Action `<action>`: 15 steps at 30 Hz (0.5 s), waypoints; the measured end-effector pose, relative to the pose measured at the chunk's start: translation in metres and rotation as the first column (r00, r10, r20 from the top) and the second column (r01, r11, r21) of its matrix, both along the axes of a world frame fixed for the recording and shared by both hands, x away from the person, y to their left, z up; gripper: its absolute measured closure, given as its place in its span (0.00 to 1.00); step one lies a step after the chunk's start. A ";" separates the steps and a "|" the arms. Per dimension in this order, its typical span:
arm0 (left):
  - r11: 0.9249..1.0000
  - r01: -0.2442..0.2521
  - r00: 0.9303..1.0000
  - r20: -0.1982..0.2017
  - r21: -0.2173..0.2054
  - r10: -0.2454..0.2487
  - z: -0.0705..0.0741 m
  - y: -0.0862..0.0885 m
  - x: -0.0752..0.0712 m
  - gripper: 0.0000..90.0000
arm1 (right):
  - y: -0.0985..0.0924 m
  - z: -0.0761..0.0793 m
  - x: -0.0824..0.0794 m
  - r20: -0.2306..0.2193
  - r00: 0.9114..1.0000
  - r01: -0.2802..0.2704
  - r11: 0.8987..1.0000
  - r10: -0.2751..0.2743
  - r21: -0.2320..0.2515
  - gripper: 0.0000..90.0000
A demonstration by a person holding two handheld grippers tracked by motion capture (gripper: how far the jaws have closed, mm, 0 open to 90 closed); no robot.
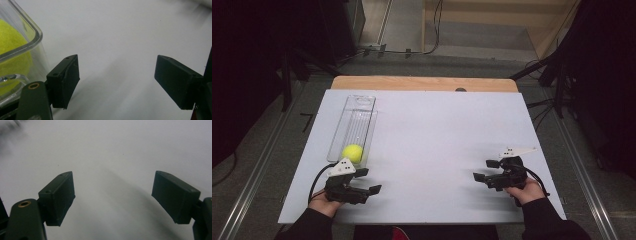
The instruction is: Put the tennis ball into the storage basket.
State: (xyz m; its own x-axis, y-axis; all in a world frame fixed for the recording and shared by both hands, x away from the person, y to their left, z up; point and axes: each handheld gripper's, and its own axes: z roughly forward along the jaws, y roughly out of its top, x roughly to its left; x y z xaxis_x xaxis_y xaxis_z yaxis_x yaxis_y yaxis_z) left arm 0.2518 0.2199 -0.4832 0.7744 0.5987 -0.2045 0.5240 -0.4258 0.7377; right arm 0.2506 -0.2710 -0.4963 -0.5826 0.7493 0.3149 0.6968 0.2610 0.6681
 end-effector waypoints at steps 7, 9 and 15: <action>1.000 0.000 1.000 0.001 -0.001 0.000 0.000 0.000 0.000 0.23 | 0.001 -0.001 0.000 -0.002 1.000 -0.007 1.000 0.007 -0.006 0.18; 1.000 0.001 1.000 0.001 0.000 -0.001 0.000 0.000 0.000 0.23 | 0.001 0.000 0.000 -0.003 1.000 -0.007 1.000 0.007 -0.007 0.18; 1.000 0.005 1.000 0.004 -0.001 -0.005 0.000 0.000 0.000 0.23 | 0.002 -0.001 0.000 -0.002 1.000 -0.011 1.000 0.011 -0.017 0.18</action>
